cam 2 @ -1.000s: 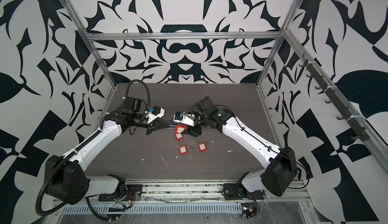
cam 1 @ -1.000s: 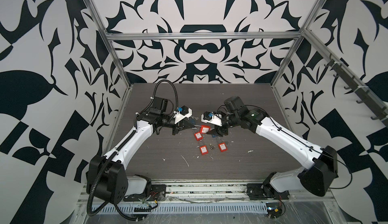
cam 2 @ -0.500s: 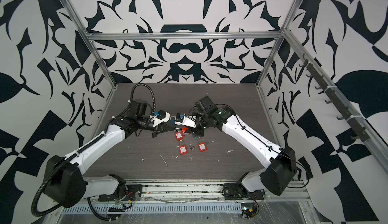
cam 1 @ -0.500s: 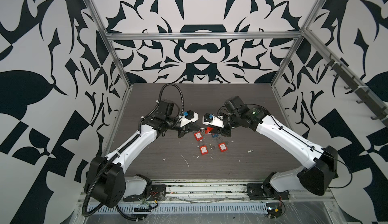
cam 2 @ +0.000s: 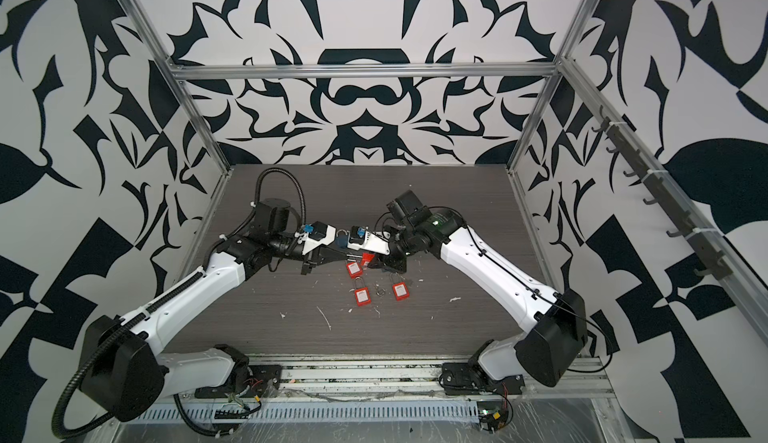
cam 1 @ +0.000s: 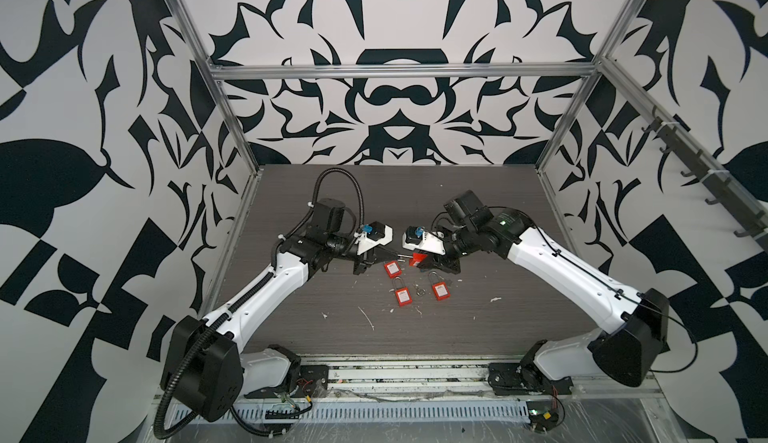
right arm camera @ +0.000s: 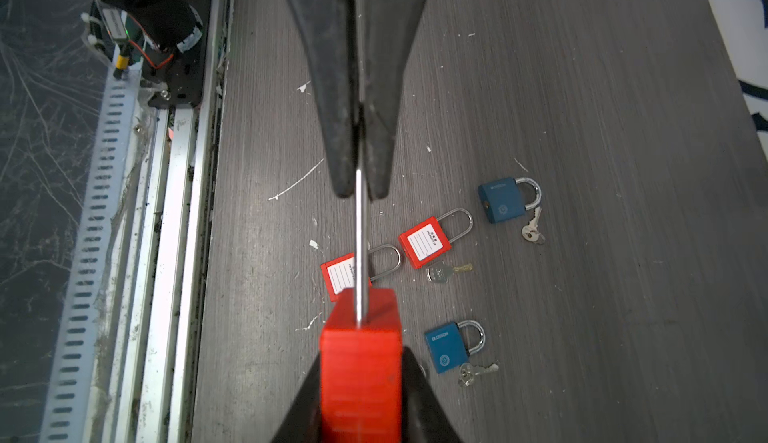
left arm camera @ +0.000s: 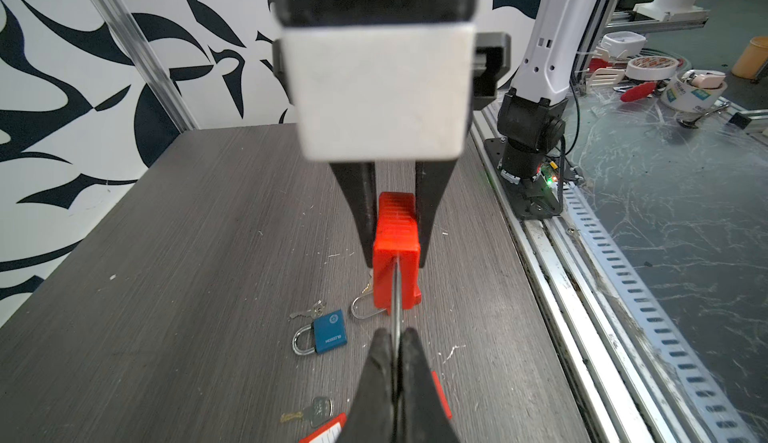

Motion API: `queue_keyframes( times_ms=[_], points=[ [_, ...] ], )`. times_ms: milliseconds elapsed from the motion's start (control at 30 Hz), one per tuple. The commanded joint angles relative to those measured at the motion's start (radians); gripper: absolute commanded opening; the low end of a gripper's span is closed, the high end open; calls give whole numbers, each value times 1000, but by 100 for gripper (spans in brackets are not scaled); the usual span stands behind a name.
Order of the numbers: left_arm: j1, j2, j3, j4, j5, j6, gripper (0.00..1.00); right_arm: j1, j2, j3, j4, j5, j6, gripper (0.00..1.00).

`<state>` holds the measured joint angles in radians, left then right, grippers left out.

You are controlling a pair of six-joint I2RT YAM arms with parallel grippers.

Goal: Lock with the key

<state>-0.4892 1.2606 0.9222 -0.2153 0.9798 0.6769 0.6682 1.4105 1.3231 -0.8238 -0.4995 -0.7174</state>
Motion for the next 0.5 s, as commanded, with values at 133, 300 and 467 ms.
queue_keyframes(
  times_ms=[133, 300, 467],
  points=[
    [-29, -10, -23, 46, 42, -23, 0, -1, -36, 29, 33, -59, -3, 15],
    [-74, 31, -37, 119, 24, -61, 0, -2, -36, 14, 70, -68, 6, 12],
    [-113, 72, -58, 234, 22, -135, 0, 0, -63, -34, 192, -72, 18, 9]
  ],
)
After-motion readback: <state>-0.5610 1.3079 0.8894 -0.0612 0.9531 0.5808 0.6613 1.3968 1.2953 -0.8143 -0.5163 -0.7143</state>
